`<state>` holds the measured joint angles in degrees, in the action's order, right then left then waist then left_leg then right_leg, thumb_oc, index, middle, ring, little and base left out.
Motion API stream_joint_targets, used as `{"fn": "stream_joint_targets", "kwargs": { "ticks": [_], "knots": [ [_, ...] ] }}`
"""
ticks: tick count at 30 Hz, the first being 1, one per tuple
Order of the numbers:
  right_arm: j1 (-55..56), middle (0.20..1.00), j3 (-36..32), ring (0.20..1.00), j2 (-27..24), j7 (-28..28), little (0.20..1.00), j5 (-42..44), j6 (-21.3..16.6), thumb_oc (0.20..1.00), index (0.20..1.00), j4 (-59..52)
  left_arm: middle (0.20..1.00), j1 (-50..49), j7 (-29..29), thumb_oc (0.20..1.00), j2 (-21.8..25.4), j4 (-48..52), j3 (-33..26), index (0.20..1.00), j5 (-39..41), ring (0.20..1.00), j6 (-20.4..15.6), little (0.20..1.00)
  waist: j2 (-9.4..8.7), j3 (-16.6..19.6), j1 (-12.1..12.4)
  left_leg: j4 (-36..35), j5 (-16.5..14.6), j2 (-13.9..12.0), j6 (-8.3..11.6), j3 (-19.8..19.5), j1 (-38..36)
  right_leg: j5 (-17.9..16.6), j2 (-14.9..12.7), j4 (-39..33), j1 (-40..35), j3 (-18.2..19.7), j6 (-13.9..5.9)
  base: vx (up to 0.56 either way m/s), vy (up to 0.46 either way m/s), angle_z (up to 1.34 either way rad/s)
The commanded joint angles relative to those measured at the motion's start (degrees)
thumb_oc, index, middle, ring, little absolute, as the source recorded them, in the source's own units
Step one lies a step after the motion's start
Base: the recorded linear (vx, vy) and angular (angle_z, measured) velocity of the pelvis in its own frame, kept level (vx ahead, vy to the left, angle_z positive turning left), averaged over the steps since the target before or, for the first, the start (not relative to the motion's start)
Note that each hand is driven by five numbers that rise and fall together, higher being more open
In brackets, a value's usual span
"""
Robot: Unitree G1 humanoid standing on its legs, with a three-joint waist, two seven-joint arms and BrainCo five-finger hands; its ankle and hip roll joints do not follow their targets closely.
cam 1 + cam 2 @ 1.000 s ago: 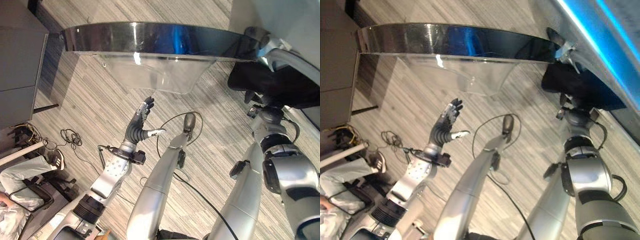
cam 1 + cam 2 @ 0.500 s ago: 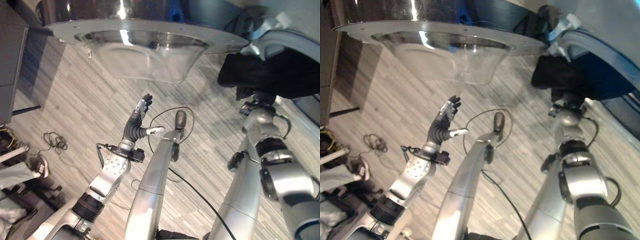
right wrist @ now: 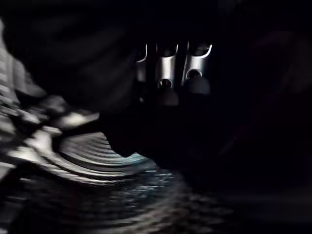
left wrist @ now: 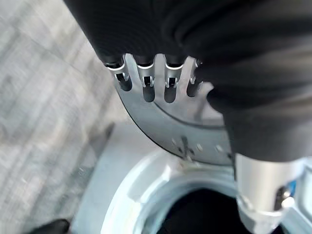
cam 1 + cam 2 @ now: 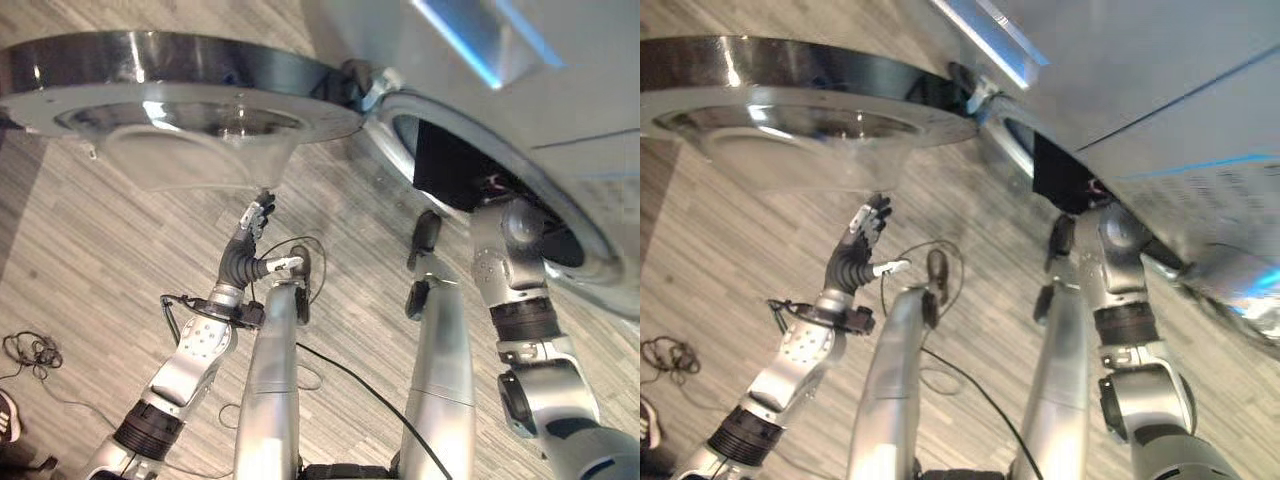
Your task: Grab the laundry basket,head to the washer,open it,put in the laundry and shut it.
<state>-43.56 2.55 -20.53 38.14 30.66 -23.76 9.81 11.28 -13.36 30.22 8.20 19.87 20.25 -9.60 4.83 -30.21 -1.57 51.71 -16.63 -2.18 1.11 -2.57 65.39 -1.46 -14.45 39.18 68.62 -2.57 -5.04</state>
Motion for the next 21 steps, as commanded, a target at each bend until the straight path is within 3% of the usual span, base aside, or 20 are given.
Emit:
{"fn": "stream_joint_targets", "kwargs": {
  "ticks": [1, 3, 5, 6, 8, 9, 10, 11, 12, 13, 14, 16, 18, 21],
  "knots": [
    [-1.2, 0.2, -2.7, 0.2, 0.8, 5.0, 0.2, -3.3, -6.5, 0.2, 0.2, -8.2, 1.0, -3.5, -2.2, 1.0, 1.5, 5.5, -0.1, 1.0, -0.9, 1.0, 0.1, 1.0, 1.79, 0.4, 1.0, -0.5, -4.0, -3.1, 0.77, 0.1, -3.3, 10.6, 1.6, 2.6, -4.6, -0.3, 1.17, 0.02, -0.087, -0.05],
    [-2.1, 0.2, -3.5, 0.2, 1.4, 7.5, 0.2, -5.6, -6.0, 0.2, 0.2, -9.0, 1.0, -3.7, -2.5, 1.0, 1.7, 6.0, 0.1, 1.0, -0.6, 1.0, 0.2, 1.0, 1.84, 0.4, 1.0, -0.9, -4.0, -3.2, 0.87, 0.0, -3.7, 11.0, 1.6, 2.7, -4.8, -0.4, 1.22, 0.02, -0.069, -0.01],
    [-5.9, 0.2, -4.7, 0.2, -0.6, 12.7, 0.2, -10.8, -2.6, 0.2, 0.2, -5.4, 1.0, -4.4, -2.4, 1.0, 2.5, 6.7, 0.5, 1.0, -0.4, 1.0, -0.2, 1.0, 2.25, 0.4, 1.4, -2.1, -3.8, -3.0, 0.94, -0.4, -4.5, 11.5, 1.4, 2.7, -5.5, -0.7, 1.38, 0.03, -0.134, 0.09],
    [-11.5, 0.2, -5.7, 0.2, -4.3, 17.1, 0.2, -13.9, 2.3, 0.2, 0.2, 1.2, 1.0, -4.8, -2.2, 1.0, 3.2, 7.0, 0.8, 1.0, 0.5, 1.0, -0.9, 1.0, 2.67, 0.4, 2.1, -3.2, -3.4, -2.7, 1.06, -0.7, -5.1, 11.9, 1.3, 2.9, -6.1, -0.9, 1.37, 0.01, -0.148, 0.16],
    [-16.8, 0.2, -5.2, 0.2, -7.8, 19.2, 0.2, -13.8, 4.0, 0.2, 0.2, 7.8, 1.0, -4.3, -2.0, 1.0, 3.5, 7.0, 1.3, 1.0, 1.4, 1.0, -1.5, 1.0, 3.3, 0.4, 2.7, -4.1, -3.1, -2.5, 1.16, -1.0, -5.3, 12.0, 1.2, 2.7, -6.1, -1.0, 1.41, 0.01, -0.101, 0.16],
    [-25.8, 0.2, -2.5, 0.2, -16.2, 20.6, 0.2, -8.6, 8.0, 0.2, 0.2, 25.3, 1.0, -3.7, -2.0, 1.0, 4.5, 6.5, 2.2, 1.0, 2.0, 1.0, -2.1, 1.0, 3.64, 0.4, 4.1, -4.9, -2.9, -2.5, 1.53, -1.3, -6.1, 12.4, 0.9, 3.0, -6.7, -1.3, 1.23, 0.0, -0.065, 0.12],
    [-27.0, 0.2, -1.8, 0.2, -16.9, 20.1, 0.2, -7.8, 7.5, 0.2, 0.2, 26.8, 1.0, -3.4, -2.0, 1.0, 4.4, 6.5, 2.3, 1.0, 2.0, 1.0, -2.2, 1.0, 3.86, 0.4, 4.2, -5.0, -2.6, -2.4, 1.52, -1.3, -5.9, 12.2, 0.8, 2.9, -6.5, -1.3, 1.3, 0.0, -0.088, 0.12],
    [-31.9, 0.2, 2.1, 0.2, -22.3, 16.6, 0.2, -2.2, 9.2, 0.2, 0.2, 39.1, 1.0, -2.9, -2.2, 1.0, 4.7, 6.5, 2.4, 1.0, 2.1, 1.0, -2.1, 1.0, 4.15, 0.4, 4.9, -5.4, -2.3, -2.5, 1.79, -1.4, -6.0, 12.3, 0.7, 2.9, -6.5, -1.4, 1.19, -0.01, -0.047, 0.11],
    [-36.1, 0.382, 7.6, 0.382, -26.5, 11.4, 0.382, 1.6, 12.4, 0.382, 0.382, 50.1, 1.0, -2.7, -1.9, 1.0, 4.8, 6.5, 2.7, 1.0, 2.1, 1.0, -1.9, 1.0, 4.24, 0.4, 5.6, -5.8, -2.0, -2.8, 1.97, -1.4, -6.1, 12.2, 0.7, 2.8, -6.5, -1.4, 1.1, 0.0, -0.068, 0.22],
    [-39.6, 1.0, 18.7, 1.0, -30.7, -1.6, 1.0, 2.1, 19.9, 1.0, 1.0, 63.4, 1.0, -2.7, -0.3, 1.0, 5.1, 5.8, 2.5, 1.0, 1.7, 1.0, -1.2, 1.0, 3.85, 0.4, 6.2, -6.3, -1.6, -3.2, 2.22, -1.2, -6.4, 12.3, 0.6, 3.0, -6.6, -1.7, 1.05, 0.01, -0.053, 0.25],
    [-40.8, 1.0, 23.4, 1.0, -31.1, -6.5, 1.0, 1.1, 21.8, 1.0, 1.0, 66.4, 1.0, -2.8, 0.8, 1.0, 5.0, 5.6, 2.1, 1.0, 1.5, 1.0, -0.9, 1.0, 3.6, 0.4, 6.0, -6.6, -1.1, -3.4, 2.25, -1.2, -6.2, 12.0, 0.6, 2.9, -6.5, -1.9, 1.2, 0.01, -0.031, 0.37],
    [-42.4, 1.0, 26.5, 1.0, -30.7, -9.0, 1.0, 1.5, 21.9, 1.0, 1.0, 67.9, 1.0, -3.0, 1.5, 1.0, 4.3, 5.5, 1.6, 1.0, 1.7, 1.0, -0.6, 1.0, 3.5, 0.4, 5.4, -6.8, -1.0, -3.7, 2.24, -1.0, -6.4, 12.0, 0.8, 2.8, -6.6, -2.1, 1.33, 0.02, -0.014, 0.38],
    [-40.8, 1.0, 27.2, 1.0, -29.4, -9.3, 1.0, 1.8, 20.5, 1.0, 1.0, 66.5, 1.0, -3.2, 1.8, 1.0, 3.5, 5.7, 1.1, 1.0, 1.9, 1.0, 0.0, 1.0, 2.92, 0.4, 4.6, -7.1, -0.7, -4.0, 2.21, -0.7, -7.1, 12.0, 1.0, 2.5, -7.3, -2.5, 1.5, 0.03, -0.006, 0.17],
    [-30.2, 1.0, 23.6, 1.0, -25.4, -6.0, 1.0, -0.9, 15.4, 1.0, 1.0, 53.7, 1.0, -2.6, 1.4, 1.0, 2.5, 5.2, 0.6, 1.0, 2.5, 1.0, -0.1, 1.0, 2.29, 0.4, 3.3, -8.6, -0.4, -3.9, 2.14, -0.4, -9.1, 11.8, 1.1, 1.0, -9.6, -3.1, 1.47, 0.03, 0.009, -0.02]
  ]
}}
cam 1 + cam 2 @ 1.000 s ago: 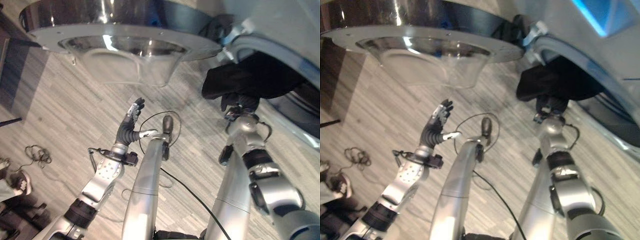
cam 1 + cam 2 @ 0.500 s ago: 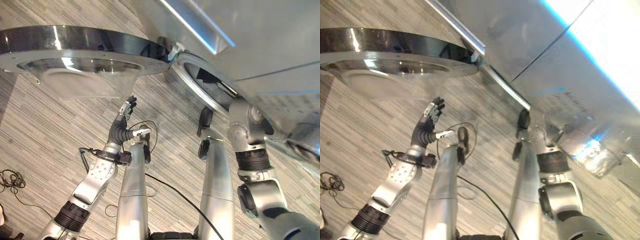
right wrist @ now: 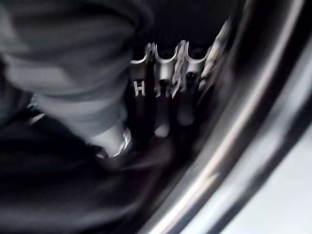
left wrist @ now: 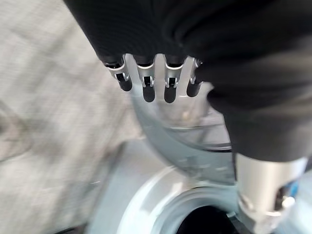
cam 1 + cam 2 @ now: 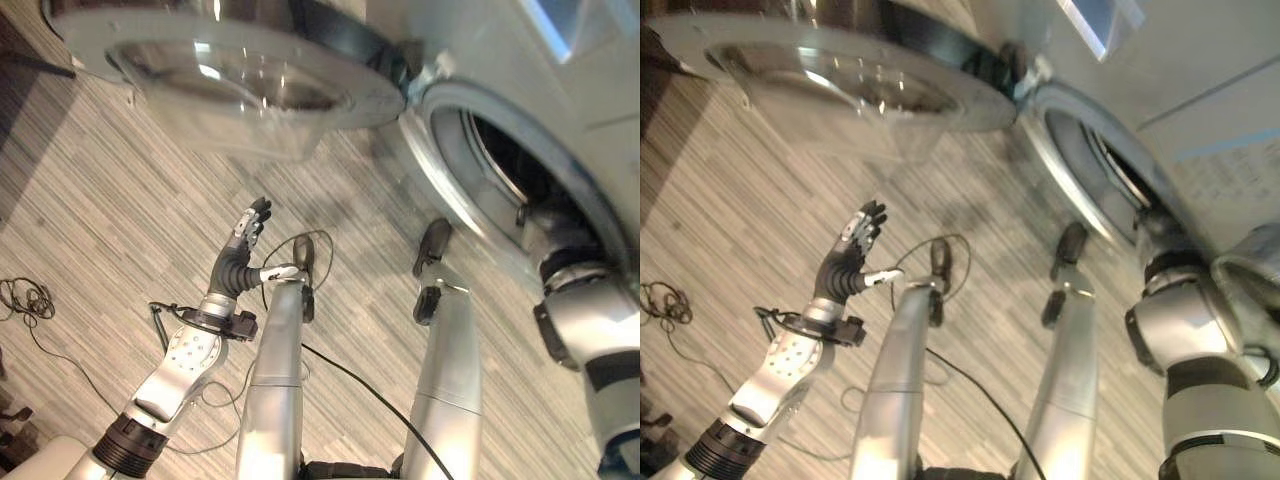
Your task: Grab the laundry basket,head to the washer,open it,put in the laundry and shut it.
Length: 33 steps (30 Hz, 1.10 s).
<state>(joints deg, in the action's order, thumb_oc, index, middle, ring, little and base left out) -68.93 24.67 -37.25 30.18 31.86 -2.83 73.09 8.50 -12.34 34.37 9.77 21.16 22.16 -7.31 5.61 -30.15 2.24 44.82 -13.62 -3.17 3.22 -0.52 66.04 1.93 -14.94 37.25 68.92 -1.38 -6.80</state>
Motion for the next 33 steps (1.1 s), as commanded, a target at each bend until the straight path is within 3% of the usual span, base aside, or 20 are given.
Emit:
{"fn": "stream_joint_targets", "kwargs": {
  "ticks": [1, 2, 3, 5, 10, 11, 13, 17, 19, 22, 23, 24, 27, 30, 33],
  "knots": [
    [-3.9, 1.0, 0.8, 1.0, -8.6, 2.4, 1.0, -2.4, -5.3, 1.0, 1.0, -10.4, 1.0, 0.0, 0.4, 1.0, -1.5, 3.5, -0.5, 1.0, 0.6, 1.0, -2.4, 1.0, 1.37, 0.4, -0.4, -1.9, -3.4, -2.9, 0.02, -2.5, -10.0, 8.4, 1.6, 2.8, -10.2, -4.4, 3.22, 0.03, 0.016, -0.32],
    [2.1, 1.0, -2.2, 1.0, -6.1, 4.5, 1.0, -5.7, -7.0, 1.0, 1.0, -18.7, 1.0, 0.2, 0.2, 1.0, -1.9, 2.6, -0.5, 1.0, 0.6, 1.0, -3.1, 1.0, 1.15, 0.4, -0.7, -3.7, -2.9, -2.5, -0.06, -2.5, -11.6, 7.6, 1.5, 1.1, -11.7, -4.6, 3.02, 0.01, 0.006, -0.24],
    [2.5, 1.0, -2.4, 1.0, -6.1, 4.6, 1.0, -5.8, -6.9, 1.0, 1.0, -18.9, 1.0, 0.2, 0.2, 1.0, -1.8, 2.6, -0.5, 1.0, 0.6, 1.0, -3.1, 1.0, 1.08, 0.4, -0.6, -3.8, -2.9, -2.5, -0.07, -2.5, -11.7, 7.6, 1.5, 1.0, -11.8, -4.6, 3.02, 0.02, 0.033, 0.12],
    [10.1, 1.0, -5.7, 1.0, -0.9, 6.3, 1.0, -12.5, -8.6, 1.0, 1.0, -28.8, 1.0, 0.3, 0.1, 1.0, -2.5, 1.2, -0.4, 1.0, 0.1, 1.0, -4.6, 1.0, 1.14, 0.4, -0.7, -7.3, -1.8, -1.9, -0.39, -2.4, -13.9, 5.7, 1.1, -2.6, -13.9, -5.1, 2.34, 0.0, 0.059, 0.29],
    [20.3, 1.0, -5.8, 1.0, 7.7, 6.5, 1.0, -24.8, -8.2, 1.0, 1.0, -39.4, 1.0, 0.2, 0.0, 1.0, -3.0, -0.4, 0.0, 1.0, -1.1, 1.0, -6.8, 1.0, 0.49, 0.4, -0.5, -13.1, 0.3, -1.4, -0.82, -1.5, -18.3, 1.2, 0.3, -9.9, -18.6, -5.8, 0.67, -0.01, 0.069, -0.28],
    [20.3, 1.0, -5.8, 1.0, 7.7, 6.5, 1.0, -24.8, -8.2, 1.0, 1.0, -39.4, 1.0, 0.2, 0.0, 1.0, -3.0, -0.4, 0.0, 1.0, -1.1, 1.0, -6.8, 1.0, 0.49, 0.4, -0.5, -13.1, 0.3, -1.4, -0.82, -1.5, -18.3, 1.2, 0.3, -9.9, -18.6, -5.8, 0.67, -0.01, 0.094, -0.16],
    [26.2, 1.0, -5.3, 1.0, 13.9, 6.3, 1.0, -28.6, -7.4, 1.0, 1.0, -40.9, 1.0, 0.7, -0.9, 1.0, -3.5, -1.7, 0.5, 1.0, -2.1, 1.0, -7.4, 1.0, -0.36, 0.4, -0.9, -16.8, 1.4, -0.8, -0.82, -0.9, -21.8, -1.8, -0.5, -14.9, -22.4, -6.5, -0.39, -0.01, 0.093, -0.01],
    [32.4, 1.0, -3.9, 1.0, 18.0, 5.7, 1.0, -31.8, -6.4, 1.0, 1.0, -40.7, 1.0, 0.8, -2.2, 1.0, -4.3, -3.1, 0.5, 1.0, -3.4, 1.0, -7.9, 1.0, -1.23, 0.4, -1.5, -19.9, 2.4, -0.6, -0.59, -0.4, -25.7, -4.2, -1.6, -19.6, -26.9, -7.1, -1.17, 0.0, 0.103, 0.04],
    [38.9, 1.0, -2.4, 1.0, 20.8, 4.2, 1.0, -33.7, -5.9, 1.0, 1.0, -41.0, 1.0, 0.5, -3.5, 1.0, -5.1, -4.6, -0.1, 1.0, -4.8, 1.0, -8.2, 1.0, -2.51, 0.4, -2.0, -21.8, 2.7, -0.7, -0.26, -0.1, -30.0, -5.9, -2.7, -23.4, -32.4, -8.1, -1.88, 0.02, 0.111, 0.01],
    [46.3, 1.0, 0.0, 1.0, 20.3, 1.0, 1.0, -36.7, -5.7, 1.0, 1.0, -44.1, 1.0, -1.0, -4.8, 1.0, -5.3, -6.0, -2.4, 1.0, -6.1, 1.0, -7.9, 1.0, -4.91, 0.4, -3.2, -21.4, 3.7, -0.8, -0.21, 0.5, -33.0, -8.5, -3.8, -26.7, -37.2, -9.0, -2.0, -0.01, 0.085, 0.0],
    [46.4, 1.0, 0.1, 1.0, 20.3, 1.0, 1.0, -36.7, -5.6, 1.0, 1.0, -44.1, 1.0, -1.2, -4.8, 1.0, -5.3, -6.1, -2.4, 1.0, -6.1, 1.0, -7.9, 1.0, -4.56, 0.4, -3.0, -21.5, 2.2, -1.3, 0.03, 0.0, -34.2, -7.3, -3.2, -26.5, -38.2, -8.7, -2.62, 0.07, 0.091, -0.01],
    [51.1, 1.0, 0.3, 1.0, 19.0, -1.8, 1.0, -37.7, -5.9, 1.0, 1.0, -46.2, 1.0, -2.9, -4.8, 1.0, -5.2, -7.1, -3.5, 1.0, -7.0, 1.0, -7.9, 1.0, -6.48, 0.4, -3.7, -20.6, 2.5, -1.3, -0.46, 0.7, -36.4, -9.7, -3.8, -28.7, -41.4, -8.8, -2.63, 0.11, 0.112, -0.05],
    [58.0, 1.0, -1.8, 1.0, 17.4, -4.9, 1.0, -37.5, -5.9, 1.0, 1.0, -47.7, 1.0, -6.8, -5.1, 1.0, -4.5, -9.0, -6.5, 1.0, -8.6, 1.0, -7.4, 1.0, -8.51, 2.5, -4.2, -18.4, -1.0, -2.2, -1.65, 1.8, -41.3, -11.4, -3.7, -31.6, -46.8, -7.4, -3.94, 0.13, 0.185, -0.11],
    [63.8, 1.0, -5.5, 1.0, 16.1, -5.9, 1.0, -38.1, -5.8, 1.0, 1.0, -49.5, 1.0, -10.0, -5.0, 1.0, -4.6, -10.9, -8.9, 1.0, -10.1, 1.0, -6.8, 1.0, -9.7, 6.1, -4.6, -16.7, -4.4, -2.4, -3.43, 4.0, -45.7, -14.0, -4.1, -34.2, -50.0, -4.6, -5.55, 0.16, 0.241, -0.6],
    [68.0, 1.0, -10.2, 1.0, 14.8, -6.0, 1.0, -38.2, -5.7, 1.0, 1.0, -51.4, 1.0, -11.6, -4.9, 1.0, -5.0, -12.4, -10.4, 1.0, -11.9, 1.0, -5.7, 1.0, -9.95, 9.1, -5.3, -16.8, -5.9, -2.0, -4.75, 5.0, -48.8, -15.1, -4.8, -34.6, -51.4, -2.4, -6.03, 0.11, 0.168, -0.7]
  ]
}}
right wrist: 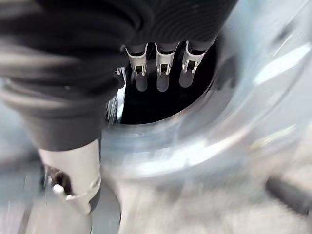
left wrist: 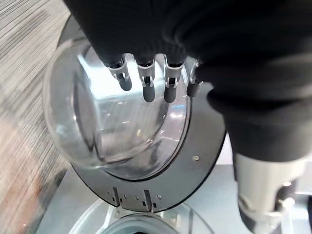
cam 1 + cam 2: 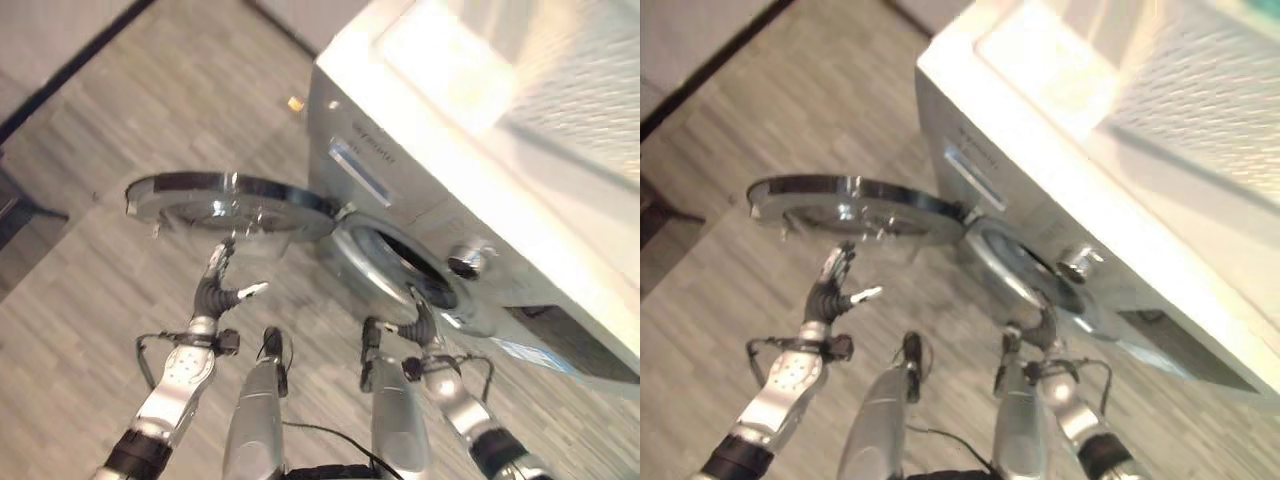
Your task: Grab the laundry basket,head to the washer,open it,put in the laundry and shut it.
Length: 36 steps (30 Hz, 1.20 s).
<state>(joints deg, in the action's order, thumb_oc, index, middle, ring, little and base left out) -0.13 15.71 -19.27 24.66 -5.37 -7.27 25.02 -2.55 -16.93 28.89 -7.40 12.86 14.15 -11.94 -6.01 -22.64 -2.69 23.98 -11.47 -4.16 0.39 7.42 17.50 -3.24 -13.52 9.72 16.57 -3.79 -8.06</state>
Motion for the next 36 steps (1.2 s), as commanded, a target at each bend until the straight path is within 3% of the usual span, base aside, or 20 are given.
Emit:
{"fn": "stream_joint_targets", "kwargs": {
  "ticks": [1, 3, 4, 6, 9, 10, 15, 18, 21, 22, 24, 25, 26, 27, 29, 30, 32, 33, 34, 36],
  "knots": [
    [1.5, 1.0, -3.4, 1.0, -3.9, -0.5, 1.0, -1.1, -1.4, 1.0, 1.0, -5.1, 1.0, -1.5, 0.1, 1.0, 0.5, 4.6, -2.5, 1.0, -4.6, 1.0, -0.8, 1.0, 1.71, 2.5, -0.9, 3.9, -8.7, -0.6, -2.7, -2.7, -1.6, -10.2, -6.3, -6.1, 0.5, 1.1, -4.74, 0.14, 0.241, -0.36],
    [5.7, 1.0, -8.1, 1.0, -5.1, 0.5, 1.0, -1.9, -2.0, 1.0, 1.0, -9.4, 1.0, -3.2, 0.8, 1.0, 0.0, 4.4, -3.5, 1.0, -5.7, 1.0, -0.2, 1.0, 2.1, 4.0, -2.5, 2.7, -9.3, 0.3, -4.18, -2.7, -5.3, -11.5, -5.2, -1.6, 0.3, 4.4, -4.52, 0.12, 0.284, -0.07],
    [9.2, 1.0, -12.8, 1.0, -6.5, 1.5, 1.0, -3.2, -2.6, 1.0, 1.0, -14.8, 1.0, -5.0, 1.4, 1.0, -0.5, 3.8, -4.5, 1.0, -6.8, 1.0, 0.6, 1.0, 3.07, 4.8, -3.8, 0.3, -9.2, 0.8, -5.83, -2.7, -9.1, -11.3, -2.4, 6.6, 1.4, 7.5, -3.63, 0.15, 0.323, 0.07],
    [10.3, 1.0, -16.8, 1.0, -6.8, 2.8, 1.0, -3.5, -3.2, 1.0, 1.0, -17.9, 1.0, -6.1, 2.3, 1.0, -1.0, 3.3, -5.2, 1.0, -7.8, 1.0, 1.3, 1.0, 3.62, 6.4, -4.8, -2.4, -9.1, 1.8, -6.48, -3.3, -12.9, -10.8, -0.4, 9.4, 1.5, 8.6, -3.5, 0.19, 0.207, 0.07],
    [11.4, 1.0, -21.7, 1.0, -7.6, 4.6, 1.0, -5.3, -3.4, 1.0, 1.0, -23.3, 1.0, -6.5, 2.7, 1.0, -2.3, 2.2, -5.7, 1.0, -8.8, 1.0, 1.6, 1.0, 3.88, 8.7, -5.7, -5.3, -9.0, 2.9, -6.59, -3.6, -16.3, -10.7, 0.8, 7.2, 0.2, 9.1, -3.95, 0.18, 0.039, 0.0],
    [11.0, 1.0, -26.5, 1.0, -9.0, 7.1, 1.0, -8.0, -3.9, 1.0, 1.0, -28.6, 1.0, -6.1, 3.0, 1.0, -3.3, 1.1, -5.4, 1.0, -9.3, 1.0, 1.6, 1.0, 4.14, 10.6, -6.5, -6.8, -9.3, 3.1, -6.18, -4.2, -18.0, -9.5, 1.3, 2.0, -0.3, 10.5, -4.47, 0.32, -0.025, 0.08],
    [8.7, 1.0, -34.2, 1.0, -11.6, 10.8, 1.0, -12.1, -4.0, 1.0, 1.0, -36.4, 1.0, -4.6, 4.0, 1.0, -3.9, 0.9, -4.9, 1.0, -10.3, 1.0, 2.0, 1.0, 4.16, 12.5, -6.8, -7.1, -10.5, 2.6, -4.72, -6.8, -20.4, -7.8, 0.1, -8.4, 0.3, 12.4, -4.8, 0.22, -0.093, 0.32],
    [5.7, 1.0, -36.9, 1.0, -12.6, 12.6, 1.0, -13.4, -4.0, 1.0, 1.0, -40.2, 1.0, -3.3, 3.7, 1.0, -4.9, -0.1, -4.1, 1.0, -10.7, 1.0, 2.4, 1.0, 3.71, 13.2, -6.8, -8.3, -10.7, 1.2, -3.35, -8.1, -23.0, -7.1, -0.3, -10.0, 0.2, 10.4, -5.2, 0.2, -0.157, 0.3],
    [4.7, 1.0, -39.6, 1.0, -13.2, 12.6, 1.0, -13.3, -4.0, 1.0, 1.0, -43.8, 1.0, -2.4, 4.0, 1.0, -5.7, -1.2, -3.4, 1.0, -10.9, 1.0, 2.7, 1.0, 1.85, 15.6, -6.5, -12.7, -9.4, 0.0, -1.48, -9.3, -26.6, -6.9, -0.1, -10.4, -2.8, 10.7, -6.24, 0.24, -0.211, 0.36],
    [4.2, 1.0, -41.7, 1.0, -14.6, 13.1, 1.0, -13.8, -3.9, 1.0, 1.0, -45.5, 1.0, -2.8, 4.3, 1.0, -6.5, -1.6, -2.9, 1.0, -10.6, 1.0, 3.0, 1.0, 0.75, 16.8, -6.4, -14.9, -7.5, -1.8, 0.18, -10.0, -28.1, -6.8, 1.1, -9.9, -3.4, 11.2, -6.27, 0.3, -0.319, 0.68],
    [3.5, 1.0, -42.2, 1.0, -15.5, 13.6, 1.0, -13.8, -4.0, 1.0, 1.0, -45.2, 1.0, -3.0, 4.4, 1.0, -6.7, -1.9, -2.8, 1.0, -10.6, 1.0, 3.1, 1.0, 1.1, 17.4, -6.2, -16.1, -7.1, -3.3, 0.63, -9.8, -29.0, -5.8, 2.0, -9.5, -3.9, 10.3, -6.19, 0.17, -0.253, 0.54],
    [2.1, 1.0, -43.7, 1.0, -18.0, 14.3, 1.0, -12.7, -3.7, 1.0, 1.0, -44.4, 1.0, -1.9, 4.7, 1.0, -7.4, -3.4, -1.5, 1.0, -10.2, 1.0, 3.3, 1.0, 0.42, 17.8, -6.3, -15.8, -1.2, -6.3, 2.97, -8.0, -27.8, -5.5, 2.6, -8.8, -4.6, 8.2, -5.82, 0.05, -0.184, 0.36],
    [2.0, 1.0, -43.8, 1.0, -18.1, 14.4, 1.0, -12.7, -3.7, 1.0, 1.0, -44.2, 1.0, -1.7, 4.7, 1.0, -7.5, -3.6, -1.4, 1.0, -10.1, 1.0, 3.3, 1.0, 0.76, 17.9, -6.4, -16.0, -1.3, -6.6, 2.98, -8.2, -27.8, -5.1, 2.7, -9.0, -4.8, 7.8, -5.86, 0.03, -0.319, 0.35],
    [4.0, 1.0, -47.5, 1.0, -22.1, 14.5, 1.0, -10.9, -2.8, 1.0, 1.0, -41.3, 1.0, 0.8, 5.6, 1.0, -8.1, -4.4, -0.1, 1.0, -9.8, 1.0, 3.6, 1.0, -0.59, 18.1, -7.8, -13.4, 2.6, -9.8, 3.2, -2.3, -24.4, -4.9, 1.4, -9.7, -6.2, 4.3, -5.54, 0.0, -0.193, 0.39],
    [5.5, 1.0, -48.5, 1.0, -27.5, 12.1, 1.0, -4.4, -3.7, 1.0, 1.0, -38.2, 1.0, 1.7, 6.8, 1.0, -8.4, -4.0, 0.9, 1.0, -9.2, 1.0, 3.4, 1.0, -1.42, 18.6, -9.9, -12.8, 2.6, -12.0, 3.73, 6.0, -22.8, -5.2, -0.1, -11.2, -7.1, 1.2, -5.42, -0.05, -0.156, 1.37],
    [6.1, 1.0, -48.5, 1.0, -29.8, 9.3, 1.0, 0.5, -4.9, 1.0, 1.0, -37.5, 1.0, 1.2, 7.6, 1.0, -8.3, -3.8, 1.3, 1.0, -9.2, 1.0, 3.6, 1.0, -1.18, 18.8, -10.2, -13.2, 5.3, -12.9, 5.01, 7.4, -22.8, -5.1, 0.3, -12.0, -7.3, 1.3, -5.24, 0.02, -0.029, 1.79],
    [6.0, 1.0, -46.4, 1.0, -33.0, 4.8, 1.0, 6.1, -5.3, 1.0, 1.0, -34.7, 1.0, 0.7, 8.5, 1.0, -8.5, -3.6, 1.5, 1.0, -9.0, 1.0, 3.6, 1.0, -0.74, 19.0, -9.7, -16.0, 4.1, -12.3, 5.12, 7.3, -24.1, -5.0, 1.1, -12.4, -7.1, 2.0, -4.93, 0.02, 0.0, 0.54],
    [6.2, 1.0, -45.9, 1.0, -37.8, 0.5, 1.0, 9.5, -5.4, 1.0, 1.0, -33.1, 1.0, 1.1, 9.3, 1.0, -8.6, -3.8, 2.1, 1.0, -8.8, 1.0, 3.4, 1.0, -0.88, 18.7, -9.1, -17.0, 4.9, -11.5, 5.5, 5.3, -24.1, -5.2, 1.7, -13.0, -6.9, 2.8, -4.64, -0.01, 0.008, -0.34],
    [9.4, 1.0, -47.1, 1.0, -44.0, -7.2, 1.0, 16.3, -4.7, 1.0, 1.0, -31.6, 1.0, 1.2, 11.7, 1.0, -8.4, -3.7, 2.8, 1.0, -8.8, 1.0, 3.9, 1.0, -1.38, 18.8, -10.0, -17.6, 4.5, -12.1, 6.08, 6.4, -24.1, -5.6, 1.1, -13.2, -7.0, 2.5, -4.67, -0.01, 0.004, -0.35],
    [11.0, 1.0, -47.3, 1.0, -47.1, -10.8, 1.0, 20.4, -5.4, 1.0, 1.0, -31.0, 1.0, 0.9, 12.6, 1.0, -8.2, -3.5, 3.0, 1.0, -8.7, 1.0, 4.1, 1.0, -1.46, 19.0, -10.0, -18.8, 5.5, -11.9, 6.6, 7.4, -24.6, -6.0, 1.0, -13.4, -6.6, 2.6, -4.58, 0.0, 0.029, -0.24]
  ]
}}
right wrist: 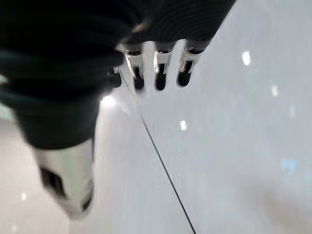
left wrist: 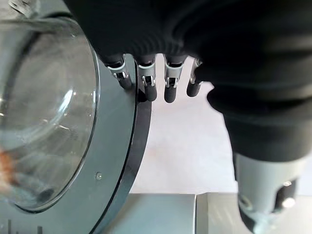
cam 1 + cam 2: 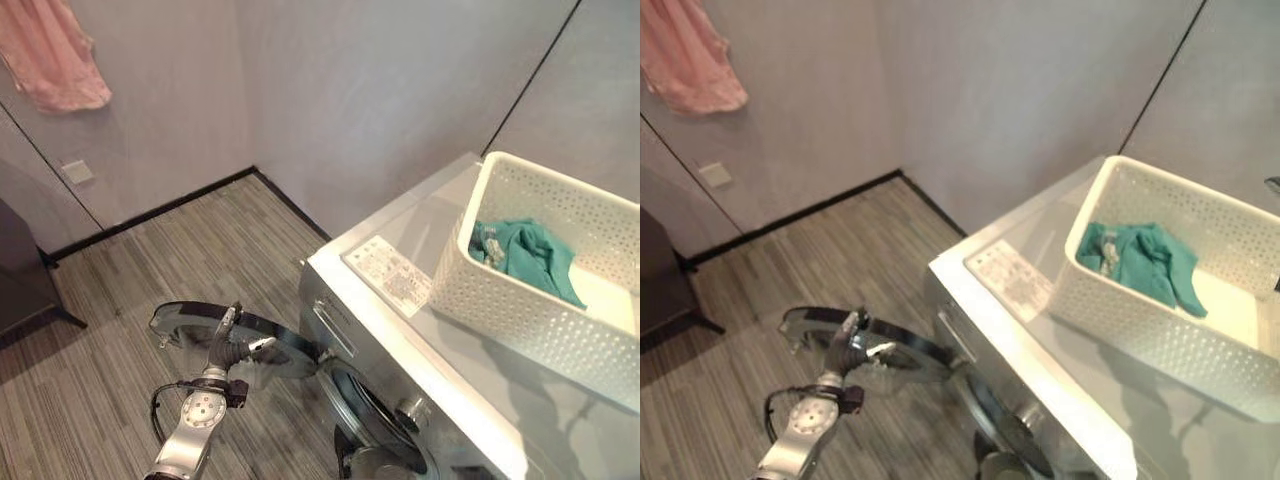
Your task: Grab the laundry basket,head to the washer,open it,put in the laundry and shut it.
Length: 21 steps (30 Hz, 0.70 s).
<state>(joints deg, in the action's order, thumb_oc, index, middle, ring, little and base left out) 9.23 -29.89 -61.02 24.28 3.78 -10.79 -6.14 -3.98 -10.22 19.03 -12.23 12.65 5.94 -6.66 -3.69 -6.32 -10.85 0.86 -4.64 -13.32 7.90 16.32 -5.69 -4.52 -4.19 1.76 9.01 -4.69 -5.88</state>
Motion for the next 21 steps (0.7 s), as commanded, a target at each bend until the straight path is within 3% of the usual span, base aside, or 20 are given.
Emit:
{"fn": "stream_joint_targets", "kwargs": {
  "ticks": [1, 4, 5, 9, 10, 12, 16, 21],
  "knots": [
    [3.1, 1.0, -1.3, 1.0, -7.3, -14.3, 1.0, 14.7, -1.1, 1.0, 1.0, 0.8, 1.0, 1.8, 7.1, 1.0, 1.7, 1.5, 3.2, 1.0, -0.6, 1.0, -1.0, 1.0, -3.72, 3.0, -1.7, 3.3, -1.1, -2.5, -0.58, -0.6, -2.2, -4.9, -8.4, -5.8, 0.8, 3.6, -6.81, 0.02, 0.045, -0.1],
    [3.1, 1.0, -1.4, 1.0, -7.3, -14.3, 1.0, 14.7, -1.1, 1.0, 1.0, 0.8, 1.0, 1.8, 7.1, 1.0, 1.7, 1.5, 3.3, 1.0, -0.6, 1.0, -1.0, 1.0, -3.73, 3.0, -1.6, 3.3, -1.1, -2.5, -0.59, -0.6, -2.2, -4.9, -8.4, -5.7, 0.8, 3.7, -6.82, 0.01, 0.026, -0.21],
    [7.0, 1.0, -1.0, 1.0, -14.3, -22.9, 1.0, 19.8, 1.6, 1.0, 1.0, 2.8, 1.0, 0.7, 10.3, 1.0, 2.9, 2.2, 3.5, 1.0, -0.7, 1.0, -0.7, 1.0, -3.99, 2.8, -1.5, 2.6, -0.3, -2.7, 0.28, -0.1, -2.8, -4.5, -8.5, -5.8, 0.4, 3.1, -6.86, 0.01, 0.07, -0.1],
    [10.5, 1.0, -2.8, 1.0, -18.3, -26.9, 1.0, 23.9, 2.9, 1.0, 1.0, 3.1, 1.0, 0.0, 11.8, 1.0, 3.4, 2.7, 4.1, 1.0, -0.9, 1.0, -0.4, 1.0, -3.97, 2.8, -1.1, 1.5, 0.1, -2.4, 0.51, 0.0, -3.3, -4.6, -8.5, -5.7, 0.6, 3.3, -6.81, -0.01, 0.038, -0.06],
    [11.5, 1.0, -1.2, 1.0, -24.6, -33.0, 1.0, 26.0, 5.0, 1.0, 1.0, 5.5, 1.0, -1.0, 13.6, 1.0, 4.1, 3.0, 4.3, 1.0, 0.2, 1.0, -0.6, 1.0, -4.08, 2.8, -0.8, -0.1, 0.1, -2.2, 0.75, 0.7, -4.9, -4.6, -8.5, -5.3, 0.9, 3.7, -7.14, -0.01, 0.082, -0.04],
    [11.3, 1.0, -0.2, 1.0, -26.6, -34.7, 1.0, 25.5, 5.7, 1.0, 1.0, 6.6, 1.0, -1.2, 14.2, 1.0, 4.3, 3.2, 4.4, 1.0, 1.0, 1.0, -0.7, 1.0, -4.15, 2.7, -0.7, -0.4, 0.3, -2.2, 0.74, 0.7, -5.1, -4.6, -8.5, -5.1, 1.1, 4.0, -7.24, 0.0, 0.051, -0.14],
    [5.1, 1.0, 6.9, 1.0, -29.4, -36.4, 1.0, 23.6, 6.9, 1.0, 1.0, 9.6, 1.0, -1.4, 14.9, 1.0, 4.7, 3.5, 5.1, 1.0, 1.8, 1.0, -0.9, 1.0, -3.89, 2.2, 0.5, -0.9, 0.3, -2.1, 0.66, 0.6, -5.4, -4.6, -8.6, -4.9, 1.4, 3.9, -7.4, 0.0, 0.004, -0.02],
    [-9.5, 1.0, 21.0, 1.0, -29.9, -36.9, 1.0, 22.6, 7.4, 1.0, 1.0, 13.9, 1.0, -1.2, 15.5, 1.0, 5.2, 3.1, 5.9, 1.0, 2.7, 1.0, -1.0, 1.0, -3.84, 1.4, 1.6, -1.3, 0.8, -2.3, 0.87, 0.2, -5.0, -4.6, -8.7, -4.8, 2.0, 3.5, -7.36, 0.0, -0.007, 0.0]
  ]
}}
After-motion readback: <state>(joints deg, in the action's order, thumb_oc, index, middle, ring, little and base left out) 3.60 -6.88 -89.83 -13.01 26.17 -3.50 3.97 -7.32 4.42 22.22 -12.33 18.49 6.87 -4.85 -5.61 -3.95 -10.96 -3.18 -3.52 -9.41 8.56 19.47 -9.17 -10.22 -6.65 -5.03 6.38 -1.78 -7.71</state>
